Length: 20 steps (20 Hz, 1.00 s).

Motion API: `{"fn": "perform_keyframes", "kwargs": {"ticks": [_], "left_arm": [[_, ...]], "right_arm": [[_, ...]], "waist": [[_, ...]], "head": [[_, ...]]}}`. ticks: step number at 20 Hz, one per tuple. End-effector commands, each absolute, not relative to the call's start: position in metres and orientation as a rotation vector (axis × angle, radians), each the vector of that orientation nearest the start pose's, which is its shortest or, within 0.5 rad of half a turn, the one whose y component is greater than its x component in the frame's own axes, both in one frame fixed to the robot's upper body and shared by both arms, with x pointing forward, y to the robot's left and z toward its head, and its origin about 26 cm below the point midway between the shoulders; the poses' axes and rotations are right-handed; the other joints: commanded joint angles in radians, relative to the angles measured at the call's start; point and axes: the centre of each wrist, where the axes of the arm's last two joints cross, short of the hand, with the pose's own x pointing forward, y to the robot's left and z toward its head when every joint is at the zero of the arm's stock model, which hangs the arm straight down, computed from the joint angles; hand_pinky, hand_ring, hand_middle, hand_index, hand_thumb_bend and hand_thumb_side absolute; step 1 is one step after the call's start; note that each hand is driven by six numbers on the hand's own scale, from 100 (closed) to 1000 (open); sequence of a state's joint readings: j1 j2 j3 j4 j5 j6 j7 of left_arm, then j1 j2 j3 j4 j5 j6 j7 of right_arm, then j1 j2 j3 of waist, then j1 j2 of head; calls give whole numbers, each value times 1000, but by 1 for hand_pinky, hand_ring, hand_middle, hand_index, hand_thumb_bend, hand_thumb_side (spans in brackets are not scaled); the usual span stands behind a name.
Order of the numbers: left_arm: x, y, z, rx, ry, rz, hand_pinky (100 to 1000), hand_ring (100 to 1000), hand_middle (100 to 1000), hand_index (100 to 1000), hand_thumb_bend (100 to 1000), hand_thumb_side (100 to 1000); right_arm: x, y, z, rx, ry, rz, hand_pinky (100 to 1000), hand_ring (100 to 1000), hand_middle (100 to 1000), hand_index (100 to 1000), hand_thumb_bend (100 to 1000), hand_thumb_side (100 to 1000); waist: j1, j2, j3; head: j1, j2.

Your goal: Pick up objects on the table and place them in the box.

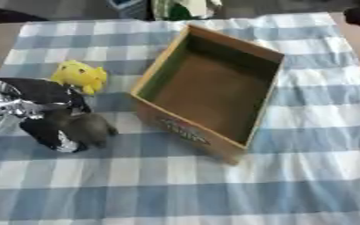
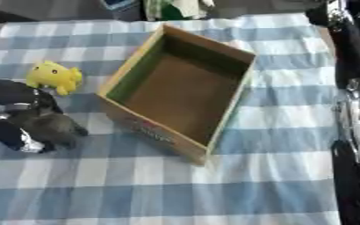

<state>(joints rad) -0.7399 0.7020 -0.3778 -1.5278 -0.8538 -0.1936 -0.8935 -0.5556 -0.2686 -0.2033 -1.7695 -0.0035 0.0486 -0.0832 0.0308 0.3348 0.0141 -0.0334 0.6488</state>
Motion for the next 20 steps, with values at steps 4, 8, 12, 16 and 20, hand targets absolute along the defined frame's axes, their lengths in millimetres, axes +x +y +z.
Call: {"fn": "perform_keyframes", "kwargs": {"ticks": [4,8,12,16,20], "left_arm": [[391,257,243,865,-1052,-2086,700,767,623,732,302,583],[392,257,241,845,-1064,-2077,639,705,542,656,199,520],[392,256,243,830,-1082,-2062,598,667,497,608,100,408],[391,256,246,837,-1119,-2012,536,607,445,533,100,270],[387,255,250,834,-1153,-1988,481,568,415,477,100,262]], "right_arm": [[352,-295,248,-293,-2308,28,719,628,456,767,100,621],[352,-296,248,-290,-2302,21,719,629,456,767,100,625],[352,-296,247,-290,-2298,16,719,629,455,767,100,627],[352,-296,246,-290,-2298,13,719,629,455,767,100,624],[351,-296,245,-289,-2296,11,719,629,456,767,100,620]], "waist": [[-1,-13,0],[-1,-13,0],[-1,-15,0],[0,-19,1],[0,-27,4]], "head": [[1,-1],[1,1],[-1,0],[-5,0],[-11,3]]}}
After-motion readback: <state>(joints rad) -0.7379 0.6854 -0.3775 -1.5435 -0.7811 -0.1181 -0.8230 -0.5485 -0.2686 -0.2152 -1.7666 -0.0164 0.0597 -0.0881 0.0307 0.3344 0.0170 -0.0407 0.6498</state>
